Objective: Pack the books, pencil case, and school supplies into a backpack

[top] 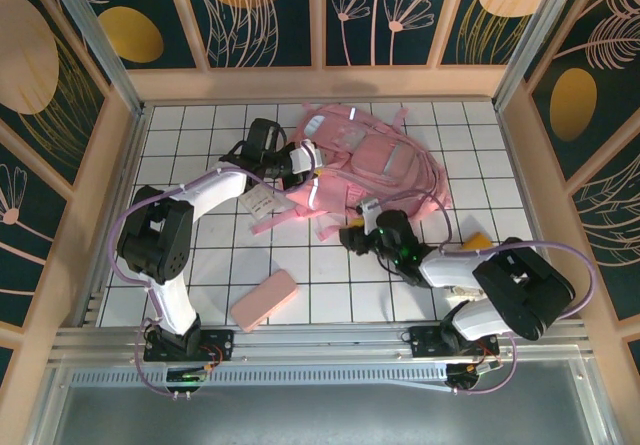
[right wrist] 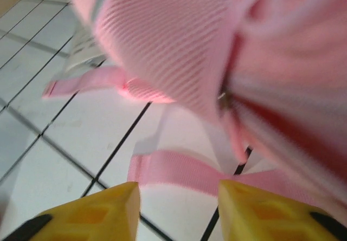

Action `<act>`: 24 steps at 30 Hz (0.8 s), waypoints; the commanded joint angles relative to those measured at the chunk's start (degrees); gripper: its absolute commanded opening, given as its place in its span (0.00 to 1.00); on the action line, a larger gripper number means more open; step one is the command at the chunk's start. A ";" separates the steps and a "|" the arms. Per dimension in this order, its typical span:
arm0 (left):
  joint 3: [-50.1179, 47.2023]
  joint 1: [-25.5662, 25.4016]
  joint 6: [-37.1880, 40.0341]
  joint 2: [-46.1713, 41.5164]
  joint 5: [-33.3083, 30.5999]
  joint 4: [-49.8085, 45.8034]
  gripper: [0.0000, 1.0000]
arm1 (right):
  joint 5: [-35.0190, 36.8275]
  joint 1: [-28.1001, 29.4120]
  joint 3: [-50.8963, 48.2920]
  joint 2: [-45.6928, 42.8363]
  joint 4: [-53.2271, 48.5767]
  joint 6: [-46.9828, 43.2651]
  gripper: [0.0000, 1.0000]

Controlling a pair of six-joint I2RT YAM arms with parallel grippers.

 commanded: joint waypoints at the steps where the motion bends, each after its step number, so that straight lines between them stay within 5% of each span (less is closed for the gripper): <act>1: -0.26 -0.43 -2.61 -3.65 2.45 1.02 0.00 | 1.82 1.71 -5.64 -2.28 19.03 -10.94 0.45; 13: -0.65 -0.38 -2.80 -4.14 2.40 1.02 0.00 | 15.60 2.18 -11.46 20.35 55.41 -14.34 0.40; 24: -1.52 -0.40 -2.74 -5.54 2.23 0.80 0.00 | 12.39 1.52 -6.05 26.60 56.87 -19.75 0.41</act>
